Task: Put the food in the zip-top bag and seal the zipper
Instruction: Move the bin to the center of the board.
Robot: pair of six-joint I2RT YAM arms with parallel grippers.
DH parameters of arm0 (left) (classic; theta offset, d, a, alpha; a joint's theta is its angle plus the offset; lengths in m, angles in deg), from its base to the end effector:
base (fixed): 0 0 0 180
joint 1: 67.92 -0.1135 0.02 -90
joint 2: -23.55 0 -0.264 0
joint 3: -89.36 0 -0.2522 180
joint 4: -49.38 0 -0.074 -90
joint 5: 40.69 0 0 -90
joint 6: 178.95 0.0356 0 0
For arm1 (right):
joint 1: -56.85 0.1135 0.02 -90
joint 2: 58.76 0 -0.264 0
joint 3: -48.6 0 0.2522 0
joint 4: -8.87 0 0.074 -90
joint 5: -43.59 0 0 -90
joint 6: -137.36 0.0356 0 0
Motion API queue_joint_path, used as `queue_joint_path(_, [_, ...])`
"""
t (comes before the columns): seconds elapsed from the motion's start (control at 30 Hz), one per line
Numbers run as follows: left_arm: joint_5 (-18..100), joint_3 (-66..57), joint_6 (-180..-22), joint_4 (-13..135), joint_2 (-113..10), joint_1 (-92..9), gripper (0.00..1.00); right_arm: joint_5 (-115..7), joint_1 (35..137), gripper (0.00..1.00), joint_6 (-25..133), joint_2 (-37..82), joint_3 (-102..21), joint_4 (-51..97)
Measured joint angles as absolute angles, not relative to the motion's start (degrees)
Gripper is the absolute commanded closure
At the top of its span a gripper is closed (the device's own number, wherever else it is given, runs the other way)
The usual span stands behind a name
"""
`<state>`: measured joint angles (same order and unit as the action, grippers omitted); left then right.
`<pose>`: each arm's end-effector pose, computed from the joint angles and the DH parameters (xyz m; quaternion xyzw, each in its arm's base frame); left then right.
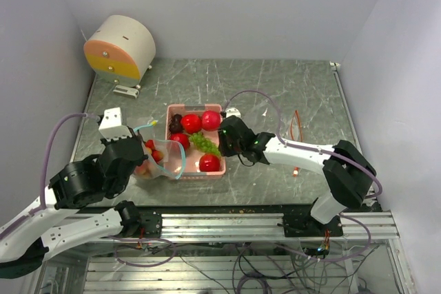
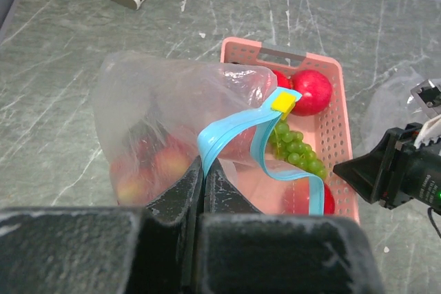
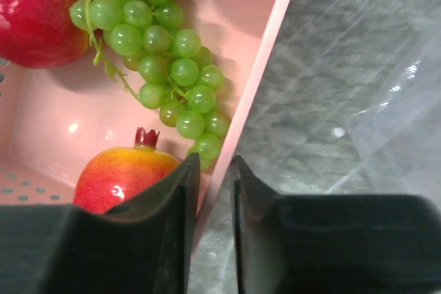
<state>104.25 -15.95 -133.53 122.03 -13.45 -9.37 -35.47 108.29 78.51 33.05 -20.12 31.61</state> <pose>0.0698 -0.0583 0.3725 -0.1159 0.8069 -0.0668 0.5753 0.2149 0.2587 0.2003 -0.1272 0.9143 0.1806 0.3395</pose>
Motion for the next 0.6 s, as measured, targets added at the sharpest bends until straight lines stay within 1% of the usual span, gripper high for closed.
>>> queue_joint_path(0.03, [104.0, -16.0, -133.4, 121.7, -13.1, -9.4, 0.93, -34.8, 108.4, 1.0, 78.6, 33.0, -20.1, 31.7])
queue_joint_path(0.17, [102.2, -16.4, -132.4, 120.1, -12.3, -9.4, 0.93, -29.7, 108.2, 1.0, 79.2, 31.3, -19.4, 33.3])
queue_joint_path(0.3, [99.7, -17.7, -131.5, 118.1, -12.7, -9.4, 0.93, -24.4, 108.4, 1.0, 79.2, 27.2, -16.0, 37.6])
queue_joint_path(0.5, [96.5, -18.5, -130.2, 114.7, -15.7, -9.4, 0.93, -16.7, 106.8, 1.0, 81.6, 21.8, -11.7, 42.8])
queue_joint_path(0.53, [96.0, -18.5, -129.8, 113.8, -16.5, -9.4, 0.93, -15.6, 106.6, 0.98, 82.2, 21.0, -11.2, 43.7])
queue_joint_path(0.6, [94.7, -18.5, -128.8, 111.8, -18.0, -9.4, 0.93, -14.1, 105.7, 0.87, 83.3, 19.7, -10.2, 45.1])
